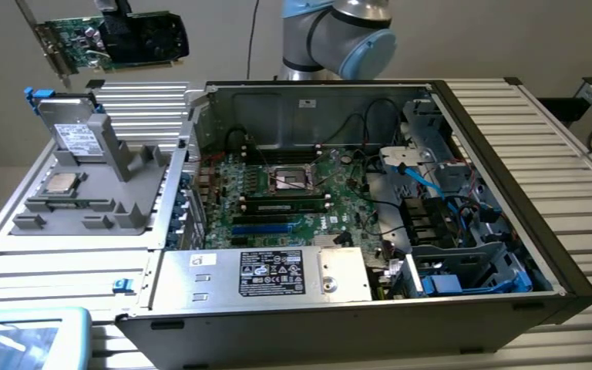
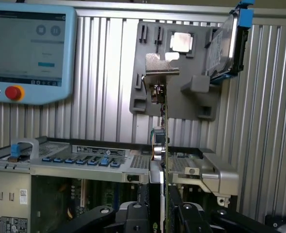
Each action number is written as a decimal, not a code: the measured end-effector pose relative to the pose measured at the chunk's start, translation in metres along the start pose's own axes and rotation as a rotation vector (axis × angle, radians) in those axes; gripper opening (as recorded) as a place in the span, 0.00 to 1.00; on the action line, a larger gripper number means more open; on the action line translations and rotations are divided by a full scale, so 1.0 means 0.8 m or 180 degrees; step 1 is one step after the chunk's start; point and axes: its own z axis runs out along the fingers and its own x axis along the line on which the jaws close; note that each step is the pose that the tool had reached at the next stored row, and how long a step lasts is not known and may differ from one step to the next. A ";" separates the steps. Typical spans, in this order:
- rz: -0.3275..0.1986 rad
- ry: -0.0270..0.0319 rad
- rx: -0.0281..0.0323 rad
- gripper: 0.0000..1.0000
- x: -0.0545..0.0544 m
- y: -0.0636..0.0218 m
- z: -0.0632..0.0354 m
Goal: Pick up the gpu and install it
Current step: 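Pick up the gpu and move the gpu toward the slot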
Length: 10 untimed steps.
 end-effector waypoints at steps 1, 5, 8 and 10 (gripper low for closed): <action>0.0000 0.0000 0.0000 0.27 0.000 -0.004 0.000; 0.0000 0.0000 0.0000 0.27 0.001 -0.020 0.001; 0.0000 0.0000 0.0000 0.27 0.001 -0.033 0.002; 0.0000 0.0000 0.0000 0.27 0.002 -0.041 0.003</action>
